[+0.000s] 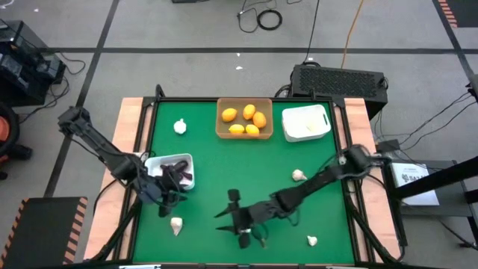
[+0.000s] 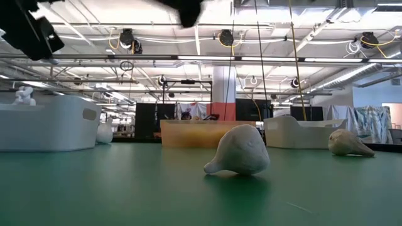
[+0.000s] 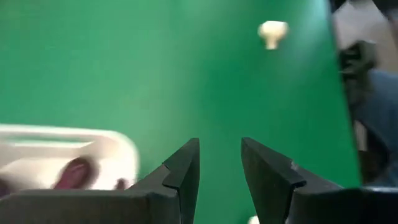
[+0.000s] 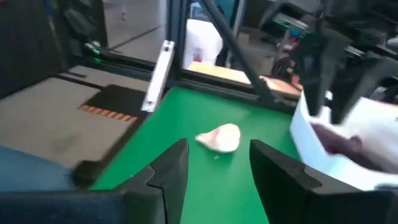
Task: Sort produce into baskets
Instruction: Put the garlic into the right white bin
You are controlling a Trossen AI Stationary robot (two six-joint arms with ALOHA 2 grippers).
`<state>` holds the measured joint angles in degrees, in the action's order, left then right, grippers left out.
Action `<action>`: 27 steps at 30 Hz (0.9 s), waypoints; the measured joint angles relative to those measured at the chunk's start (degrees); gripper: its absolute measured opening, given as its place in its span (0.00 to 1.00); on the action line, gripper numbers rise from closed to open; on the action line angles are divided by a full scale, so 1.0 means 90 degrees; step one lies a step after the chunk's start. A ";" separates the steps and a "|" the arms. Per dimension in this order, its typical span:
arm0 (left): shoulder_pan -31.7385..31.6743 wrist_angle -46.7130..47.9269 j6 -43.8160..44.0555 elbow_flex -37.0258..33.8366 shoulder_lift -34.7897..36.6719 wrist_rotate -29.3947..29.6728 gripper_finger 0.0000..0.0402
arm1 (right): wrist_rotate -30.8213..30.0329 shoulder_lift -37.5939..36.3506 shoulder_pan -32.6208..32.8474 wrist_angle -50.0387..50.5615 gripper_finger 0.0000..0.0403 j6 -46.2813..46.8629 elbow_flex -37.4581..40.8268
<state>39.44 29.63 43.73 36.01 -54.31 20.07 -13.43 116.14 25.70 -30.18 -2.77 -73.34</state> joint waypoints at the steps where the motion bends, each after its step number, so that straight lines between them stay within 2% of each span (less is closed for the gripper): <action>1: 0.0000 0.0188 0.0103 0.0000 0.0078 0.0122 0.31 | 0.0000 0.0214 -0.0065 -0.0026 0.41 -0.0137 -0.0209; 5: -0.0002 0.0756 0.0433 0.0000 0.0581 0.0353 0.31 | 0.0007 0.1109 -0.0267 0.0043 0.49 -0.0316 -0.1365; 10: -0.0005 0.1054 0.0612 0.0000 0.1161 0.0643 0.31 | 0.0029 0.2180 -0.0448 0.1079 0.64 -0.0342 -0.3061; 17: -0.0002 0.1125 0.0606 0.0000 0.1341 0.0827 0.31 | 0.0089 0.3342 -0.0604 0.2053 0.81 -0.0264 -0.4968; 21: -0.0002 0.1122 0.0607 0.0002 0.1298 0.0827 0.31 | 0.0952 0.3822 -0.0689 0.2110 0.85 -0.0102 -0.5541; 27: -0.0002 0.1104 0.0607 0.0003 0.1288 0.0911 0.31 | 0.1041 0.4212 -0.0796 0.1809 0.87 0.0077 -0.5826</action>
<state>39.42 39.57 49.19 36.04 -42.72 28.26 -4.07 154.05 18.54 -13.89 -2.07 -125.78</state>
